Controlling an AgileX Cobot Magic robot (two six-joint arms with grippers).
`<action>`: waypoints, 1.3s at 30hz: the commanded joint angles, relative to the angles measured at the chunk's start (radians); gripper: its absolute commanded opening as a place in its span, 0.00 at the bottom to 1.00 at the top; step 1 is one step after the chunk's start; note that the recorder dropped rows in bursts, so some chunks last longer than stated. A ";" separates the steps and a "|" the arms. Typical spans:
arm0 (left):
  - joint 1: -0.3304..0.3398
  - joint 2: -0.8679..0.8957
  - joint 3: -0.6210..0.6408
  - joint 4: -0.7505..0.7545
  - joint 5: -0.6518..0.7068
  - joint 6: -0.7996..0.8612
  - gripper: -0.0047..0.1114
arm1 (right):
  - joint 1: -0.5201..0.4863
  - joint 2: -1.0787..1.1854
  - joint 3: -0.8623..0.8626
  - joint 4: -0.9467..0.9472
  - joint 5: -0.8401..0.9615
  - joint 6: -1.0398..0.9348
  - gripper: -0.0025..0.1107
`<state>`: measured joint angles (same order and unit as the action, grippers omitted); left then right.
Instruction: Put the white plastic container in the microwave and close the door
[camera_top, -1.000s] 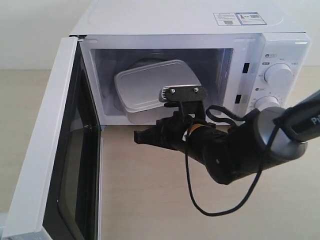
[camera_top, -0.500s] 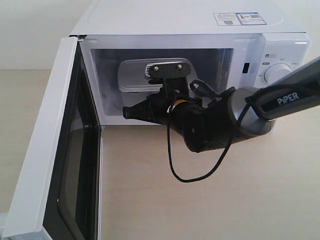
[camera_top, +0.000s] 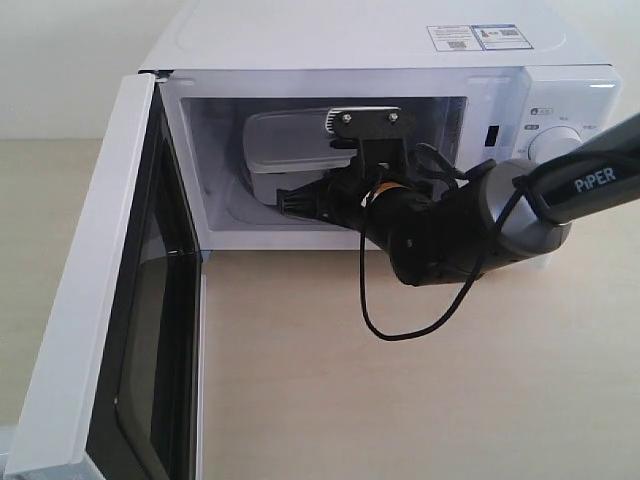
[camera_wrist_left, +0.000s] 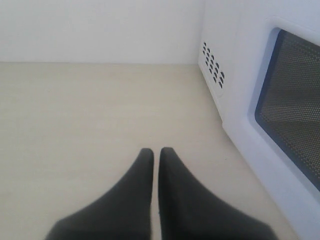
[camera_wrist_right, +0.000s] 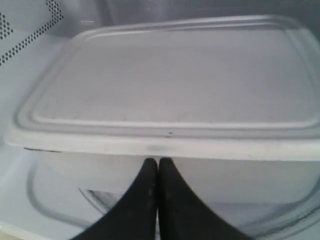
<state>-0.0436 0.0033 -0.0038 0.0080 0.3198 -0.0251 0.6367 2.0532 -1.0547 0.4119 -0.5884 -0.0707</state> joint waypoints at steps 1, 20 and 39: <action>0.002 -0.003 0.004 0.001 -0.005 -0.008 0.08 | -0.011 0.002 -0.005 0.002 -0.037 -0.010 0.02; 0.002 -0.003 0.004 0.001 -0.005 -0.008 0.08 | 0.022 -0.148 0.007 0.008 0.308 -0.099 0.02; 0.002 -0.003 0.004 0.001 -0.005 -0.008 0.08 | 0.022 -0.682 0.345 0.041 0.893 -0.123 0.02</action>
<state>-0.0436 0.0033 -0.0038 0.0080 0.3198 -0.0251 0.6585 1.4665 -0.7245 0.4593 0.1817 -0.1813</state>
